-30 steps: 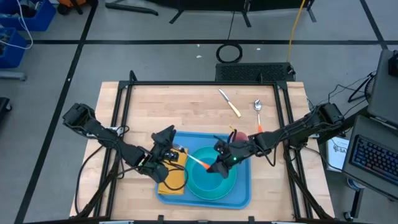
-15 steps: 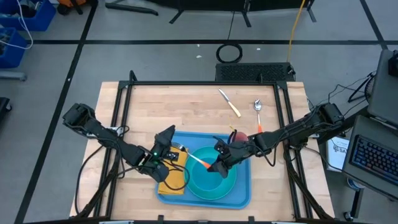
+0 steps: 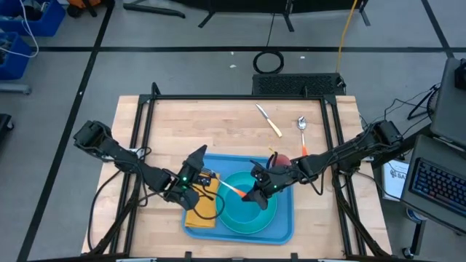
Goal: Set up tray
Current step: Put the orange fork on the top of the yellow table napkin
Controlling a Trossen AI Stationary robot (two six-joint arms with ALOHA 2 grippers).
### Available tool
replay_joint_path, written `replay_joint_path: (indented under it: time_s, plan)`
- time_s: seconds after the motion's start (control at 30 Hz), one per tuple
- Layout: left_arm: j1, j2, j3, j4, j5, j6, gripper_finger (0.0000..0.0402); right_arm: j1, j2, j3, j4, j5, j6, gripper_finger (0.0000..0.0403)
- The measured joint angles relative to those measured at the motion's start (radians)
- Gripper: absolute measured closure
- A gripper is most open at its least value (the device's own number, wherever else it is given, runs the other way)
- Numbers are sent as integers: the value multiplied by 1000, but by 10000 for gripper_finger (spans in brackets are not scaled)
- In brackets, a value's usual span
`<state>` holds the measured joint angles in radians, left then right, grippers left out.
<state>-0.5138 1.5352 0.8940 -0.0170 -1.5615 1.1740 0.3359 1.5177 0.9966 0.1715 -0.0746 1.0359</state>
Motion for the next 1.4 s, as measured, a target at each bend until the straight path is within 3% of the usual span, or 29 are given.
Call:
replay_joint_path:
  time_s: [0.13,0.4,0.7,0.83,1.03,1.4]
  plan:
    - [16,0,0,-5,6,97,161,-1,0,0,-5,1,3,403]
    - [19,0,0,95,40,-149,199,4,0,0,4,8,-4,403]
    - [31,-17,0,142,21,-96,247,6,0,0,1,16,-4,403]
    - [33,-19,0,171,31,-183,260,7,0,0,3,17,-3,403]
    - [28,-19,0,227,97,-264,265,8,0,0,5,10,-1,403]
    - [21,-18,0,251,103,-350,253,5,-1,0,8,0,-5,403]
